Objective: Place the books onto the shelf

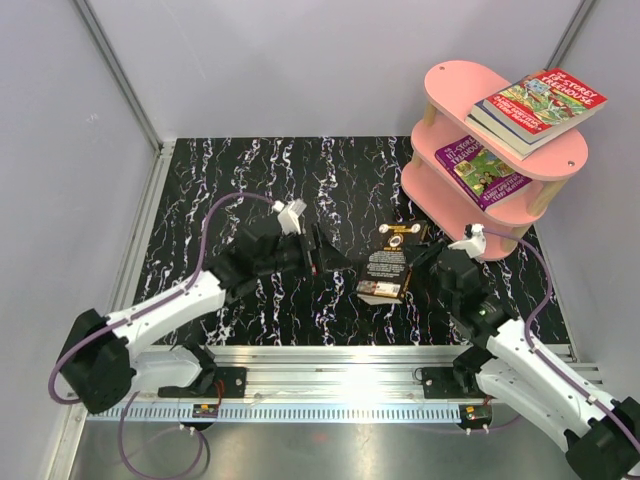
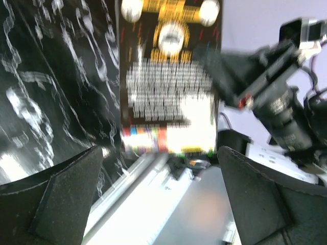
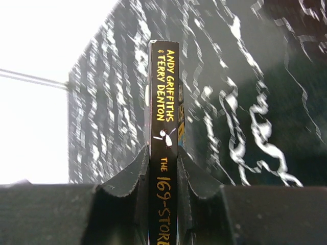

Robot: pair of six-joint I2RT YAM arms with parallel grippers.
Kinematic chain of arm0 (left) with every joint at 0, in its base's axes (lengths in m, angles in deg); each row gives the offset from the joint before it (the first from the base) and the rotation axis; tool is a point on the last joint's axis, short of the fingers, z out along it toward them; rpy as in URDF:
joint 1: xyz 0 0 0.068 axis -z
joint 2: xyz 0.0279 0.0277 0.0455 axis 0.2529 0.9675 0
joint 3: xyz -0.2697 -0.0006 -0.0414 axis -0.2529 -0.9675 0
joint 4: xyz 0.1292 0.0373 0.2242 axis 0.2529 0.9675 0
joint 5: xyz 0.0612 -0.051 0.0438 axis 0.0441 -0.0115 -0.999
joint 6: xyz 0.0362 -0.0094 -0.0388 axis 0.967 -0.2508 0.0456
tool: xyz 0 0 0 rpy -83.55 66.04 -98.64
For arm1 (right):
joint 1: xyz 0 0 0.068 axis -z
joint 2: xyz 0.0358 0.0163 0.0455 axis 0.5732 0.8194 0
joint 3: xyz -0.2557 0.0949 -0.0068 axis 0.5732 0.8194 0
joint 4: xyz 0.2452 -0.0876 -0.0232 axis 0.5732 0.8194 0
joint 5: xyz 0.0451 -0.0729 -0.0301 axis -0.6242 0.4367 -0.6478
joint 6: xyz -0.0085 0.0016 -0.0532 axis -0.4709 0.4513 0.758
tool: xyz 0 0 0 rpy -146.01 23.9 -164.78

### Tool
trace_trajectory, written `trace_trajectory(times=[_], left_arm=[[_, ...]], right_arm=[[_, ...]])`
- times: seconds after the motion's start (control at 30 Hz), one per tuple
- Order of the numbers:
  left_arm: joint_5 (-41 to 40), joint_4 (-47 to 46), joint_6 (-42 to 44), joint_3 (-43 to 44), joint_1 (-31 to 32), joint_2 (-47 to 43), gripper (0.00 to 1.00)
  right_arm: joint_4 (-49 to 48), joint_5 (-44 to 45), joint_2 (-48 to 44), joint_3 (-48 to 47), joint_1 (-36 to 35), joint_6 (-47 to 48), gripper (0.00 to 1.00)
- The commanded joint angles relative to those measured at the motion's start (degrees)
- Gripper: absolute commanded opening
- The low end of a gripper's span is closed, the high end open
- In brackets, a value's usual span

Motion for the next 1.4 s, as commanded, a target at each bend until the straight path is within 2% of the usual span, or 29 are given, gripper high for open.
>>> trace_trajectory(times=[0.0, 0.07, 0.17, 0.2, 0.3, 0.43, 0.67, 0.93, 1.13, 1.37], left_arm=[[0.1, -10.2, -10.7, -5.8, 1.1, -6.4, 0.99], [2.0, -13.0, -14.8, -7.0, 2.2, -6.7, 0.99], [0.2, -17.7, -18.4, -8.5, 5.0, -6.8, 0.99], [-0.1, -23.0, -20.0, -9.1, 5.3, -6.4, 0.99], [-1.5, -31.6, -25.4, -10.0, 7.2, -5.2, 0.99], [-3.9, -32.5, -27.1, -7.0, 10.8, -2.9, 0.99], [-9.4, -31.2, -28.5, -7.2, 12.8, -2.7, 0.99], [-14.9, -15.3, -23.3, -5.4, 12.5, -9.7, 0.99], [-17.1, -10.1, -18.2, -3.9, 12.4, -10.5, 0.99], [-16.9, -12.4, -17.3, -2.3, 12.5, -5.8, 0.99]], right_arm=[[-12.2, 5.3, 0.6, -4.4, -0.3, -0.6, 0.00], [-14.4, 4.6, 0.9, -4.3, -0.3, 0.1, 0.00], [-21.5, 1.6, -0.1, -1.7, -0.3, 0.2, 0.00], [-26.4, 0.8, -1.5, 0.8, -0.3, -0.1, 0.00], [-32.0, 1.9, -4.2, 5.1, -0.3, -2.1, 0.00], [-38.2, 1.8, -5.3, 7.4, -0.3, -3.5, 0.00], [-47.3, -1.7, -1.9, 6.1, -0.3, -3.9, 0.00], [-45.0, -4.3, -3.6, 4.0, -0.3, -5.0, 0.00], [-46.1, -8.5, -4.5, 2.6, 0.3, -12.1, 0.00], [-60.5, -11.5, 3.8, 4.8, 0.3, -25.7, 0.00]])
